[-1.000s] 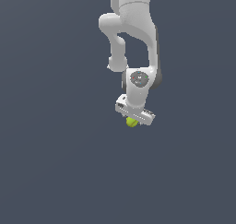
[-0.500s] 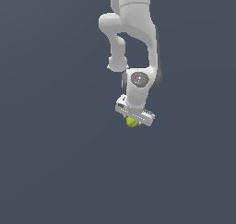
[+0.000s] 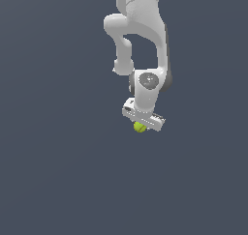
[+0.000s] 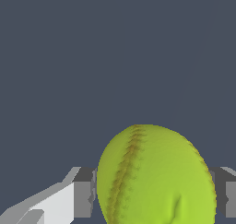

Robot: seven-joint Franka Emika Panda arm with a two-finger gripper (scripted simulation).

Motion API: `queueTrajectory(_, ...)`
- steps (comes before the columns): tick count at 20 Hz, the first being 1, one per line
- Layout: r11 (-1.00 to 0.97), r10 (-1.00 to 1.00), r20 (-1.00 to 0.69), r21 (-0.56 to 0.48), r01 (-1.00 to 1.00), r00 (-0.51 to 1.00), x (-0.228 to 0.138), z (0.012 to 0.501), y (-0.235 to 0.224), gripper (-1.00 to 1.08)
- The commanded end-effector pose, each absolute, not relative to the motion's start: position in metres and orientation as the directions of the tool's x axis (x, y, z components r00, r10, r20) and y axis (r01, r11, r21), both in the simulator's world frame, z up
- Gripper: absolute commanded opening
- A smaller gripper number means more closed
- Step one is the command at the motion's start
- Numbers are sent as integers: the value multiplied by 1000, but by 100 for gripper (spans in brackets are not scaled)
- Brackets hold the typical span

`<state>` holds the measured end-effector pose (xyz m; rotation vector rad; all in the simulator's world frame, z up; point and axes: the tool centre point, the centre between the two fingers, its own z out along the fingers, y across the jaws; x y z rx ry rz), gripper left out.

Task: Pick up the object and move it to a goal position.

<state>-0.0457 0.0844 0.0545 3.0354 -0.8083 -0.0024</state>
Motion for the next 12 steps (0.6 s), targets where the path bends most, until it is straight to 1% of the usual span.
queueTrajectory(1,-868,-497,1,-1,-497,868,-43,66,89,-100)
queueTrajectory(6,-868,-497,1,0,-497,868,-38,99,103,-100)
queueTrajectory(12,-867,-498,1,0,-498,867,-29,154,126,-100)
